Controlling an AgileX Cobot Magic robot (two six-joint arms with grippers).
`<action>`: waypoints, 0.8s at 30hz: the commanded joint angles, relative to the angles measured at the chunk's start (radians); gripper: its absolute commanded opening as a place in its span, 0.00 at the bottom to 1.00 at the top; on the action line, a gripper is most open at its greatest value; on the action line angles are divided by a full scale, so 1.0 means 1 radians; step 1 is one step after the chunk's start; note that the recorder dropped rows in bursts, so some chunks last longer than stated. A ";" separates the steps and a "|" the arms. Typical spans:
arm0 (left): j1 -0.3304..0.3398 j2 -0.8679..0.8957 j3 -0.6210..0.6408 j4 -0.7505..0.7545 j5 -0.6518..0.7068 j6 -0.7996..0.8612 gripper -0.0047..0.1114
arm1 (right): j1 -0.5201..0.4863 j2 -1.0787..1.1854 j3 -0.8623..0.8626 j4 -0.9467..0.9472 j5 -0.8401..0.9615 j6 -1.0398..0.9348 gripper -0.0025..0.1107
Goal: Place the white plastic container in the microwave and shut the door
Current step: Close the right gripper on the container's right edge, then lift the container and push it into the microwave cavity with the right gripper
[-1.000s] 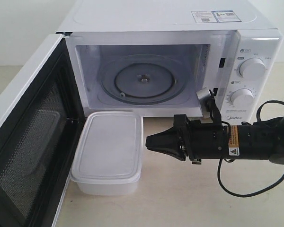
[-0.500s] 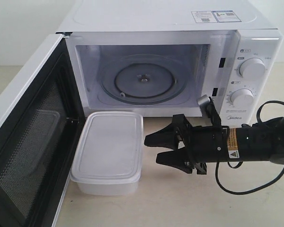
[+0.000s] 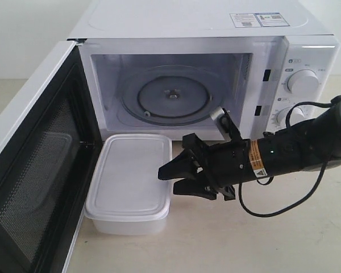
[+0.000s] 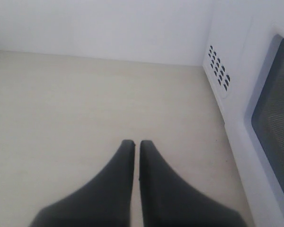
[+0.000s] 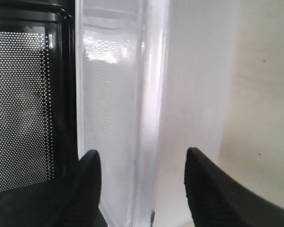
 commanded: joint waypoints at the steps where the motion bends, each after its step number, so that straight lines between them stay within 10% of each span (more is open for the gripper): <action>1: 0.001 -0.003 0.004 -0.007 -0.008 0.005 0.08 | 0.016 -0.002 -0.035 -0.047 0.022 0.047 0.44; 11: 0.001 -0.003 0.004 -0.007 -0.008 0.005 0.08 | 0.038 -0.002 -0.039 -0.111 0.104 0.098 0.42; 24: 0.001 -0.003 0.004 -0.007 -0.008 0.005 0.08 | 0.038 -0.002 -0.039 -0.109 0.103 0.069 0.02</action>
